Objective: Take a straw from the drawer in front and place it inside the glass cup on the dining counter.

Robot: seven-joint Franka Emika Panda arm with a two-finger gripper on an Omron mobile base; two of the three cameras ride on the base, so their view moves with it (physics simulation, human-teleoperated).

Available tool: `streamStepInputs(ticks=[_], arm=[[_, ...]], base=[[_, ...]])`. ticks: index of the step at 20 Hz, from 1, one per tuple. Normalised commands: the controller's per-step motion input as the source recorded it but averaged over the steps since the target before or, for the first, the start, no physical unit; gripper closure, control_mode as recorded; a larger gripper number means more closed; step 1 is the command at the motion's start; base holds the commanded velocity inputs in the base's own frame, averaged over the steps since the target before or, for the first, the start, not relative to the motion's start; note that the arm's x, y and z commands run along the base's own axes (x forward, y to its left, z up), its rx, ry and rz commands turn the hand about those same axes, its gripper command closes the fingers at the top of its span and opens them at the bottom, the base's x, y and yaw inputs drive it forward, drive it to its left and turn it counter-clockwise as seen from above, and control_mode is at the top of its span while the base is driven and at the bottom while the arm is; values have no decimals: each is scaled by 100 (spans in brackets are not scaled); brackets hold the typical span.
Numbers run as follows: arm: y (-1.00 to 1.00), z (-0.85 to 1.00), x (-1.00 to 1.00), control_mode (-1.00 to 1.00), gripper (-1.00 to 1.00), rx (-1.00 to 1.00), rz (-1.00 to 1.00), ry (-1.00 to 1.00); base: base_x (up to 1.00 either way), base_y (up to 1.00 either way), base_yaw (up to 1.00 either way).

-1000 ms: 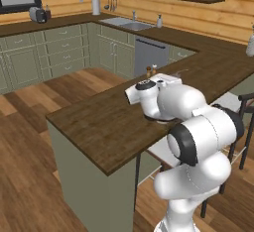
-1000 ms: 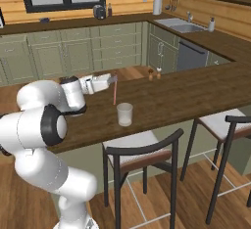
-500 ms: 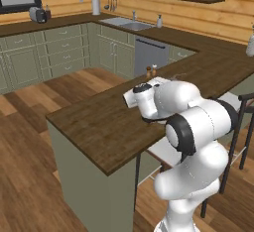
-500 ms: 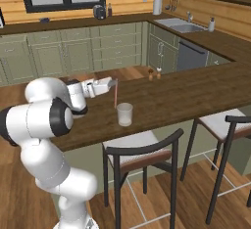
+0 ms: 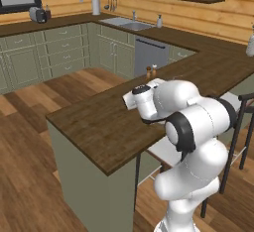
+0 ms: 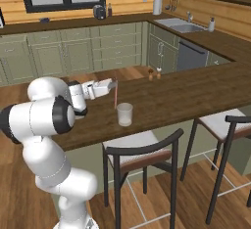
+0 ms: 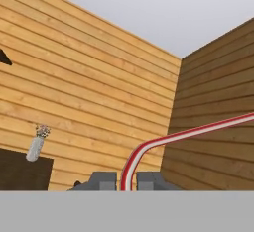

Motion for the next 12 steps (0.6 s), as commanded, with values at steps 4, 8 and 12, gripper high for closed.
streamStepInputs(ticks=[4,8,12], arm=[[0,-7,13,-100,100,0,0,0],[-6,-16,15,-100,100,0,0,0],[-12,-18,17,-100,100,0,0,-3]], base=[[0,0,0],[0,0,0],[0,0,0]])
